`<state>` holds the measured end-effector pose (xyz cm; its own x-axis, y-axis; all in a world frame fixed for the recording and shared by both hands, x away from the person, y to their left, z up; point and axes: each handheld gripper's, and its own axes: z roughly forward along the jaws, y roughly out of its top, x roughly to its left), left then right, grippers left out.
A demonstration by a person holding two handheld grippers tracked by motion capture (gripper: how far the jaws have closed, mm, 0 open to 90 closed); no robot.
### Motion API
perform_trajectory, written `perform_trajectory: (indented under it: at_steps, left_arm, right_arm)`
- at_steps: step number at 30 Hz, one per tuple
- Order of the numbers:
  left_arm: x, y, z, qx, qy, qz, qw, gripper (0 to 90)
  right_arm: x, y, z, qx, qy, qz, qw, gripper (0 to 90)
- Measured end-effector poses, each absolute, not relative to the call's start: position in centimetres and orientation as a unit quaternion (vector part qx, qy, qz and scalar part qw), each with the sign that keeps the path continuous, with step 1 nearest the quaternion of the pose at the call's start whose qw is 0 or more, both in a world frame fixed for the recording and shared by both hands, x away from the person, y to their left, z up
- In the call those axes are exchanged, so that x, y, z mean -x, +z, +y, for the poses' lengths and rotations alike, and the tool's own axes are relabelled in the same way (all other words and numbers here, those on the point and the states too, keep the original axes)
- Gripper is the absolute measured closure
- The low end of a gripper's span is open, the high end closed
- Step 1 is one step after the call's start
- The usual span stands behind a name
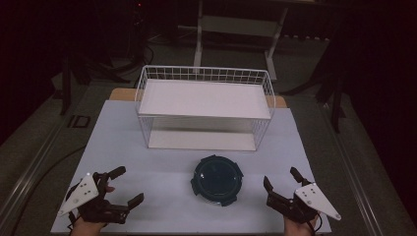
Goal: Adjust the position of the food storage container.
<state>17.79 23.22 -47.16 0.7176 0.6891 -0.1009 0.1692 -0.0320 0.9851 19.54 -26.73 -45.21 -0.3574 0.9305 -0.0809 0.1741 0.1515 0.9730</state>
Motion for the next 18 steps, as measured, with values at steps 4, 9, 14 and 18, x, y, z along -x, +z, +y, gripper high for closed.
perform_trajectory:
  at_steps: [4, 9, 14, 18]
  left_arm:
    - [-17.5, -46.9, 22.9, -0.685, 0.209, 0.309, 0.626, 0.4]
    - [-17.5, -46.7, 22.7, -0.687, 0.197, 0.307, 0.628, 0.4]
    - [-17.6, -46.2, 22.2, -0.692, 0.192, 0.307, 0.624, 0.4]
    - [-17.7, -45.9, 22.1, -0.694, 0.190, 0.305, 0.624, 0.4]
  right_arm:
    - [-19.3, -45.0, -26.8, -0.417, 0.504, 0.656, 0.376, 12.5]
    - [-19.3, -44.9, -26.7, -0.416, 0.505, 0.658, 0.373, 12.5]
    - [-19.3, -44.8, -26.8, -0.418, 0.508, 0.655, 0.371, 12.5]
    - [-19.4, -44.8, -26.8, -0.419, 0.507, 0.656, 0.370, 12.5]
